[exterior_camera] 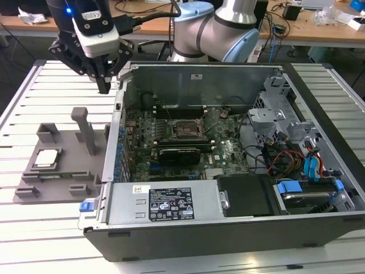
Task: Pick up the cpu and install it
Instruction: 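Reach for the cpu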
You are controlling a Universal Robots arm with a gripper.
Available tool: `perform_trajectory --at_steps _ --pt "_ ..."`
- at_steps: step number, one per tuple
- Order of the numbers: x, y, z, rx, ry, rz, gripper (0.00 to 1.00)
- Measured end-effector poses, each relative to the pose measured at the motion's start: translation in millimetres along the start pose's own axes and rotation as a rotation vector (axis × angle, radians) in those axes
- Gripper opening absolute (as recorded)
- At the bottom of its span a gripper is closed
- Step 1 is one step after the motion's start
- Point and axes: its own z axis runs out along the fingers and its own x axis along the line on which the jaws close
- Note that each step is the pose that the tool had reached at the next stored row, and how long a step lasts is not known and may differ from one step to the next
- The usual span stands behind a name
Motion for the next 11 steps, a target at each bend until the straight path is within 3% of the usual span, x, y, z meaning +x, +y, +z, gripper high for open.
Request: perform_trajectory --at_steps 5,11 --pt "10.6 -0.8 -0.3 0.0001 0.0000 0.000 0.11" --pt "28.4 -2.2 -0.7 0.0001 -0.0001 0.000 0.11"
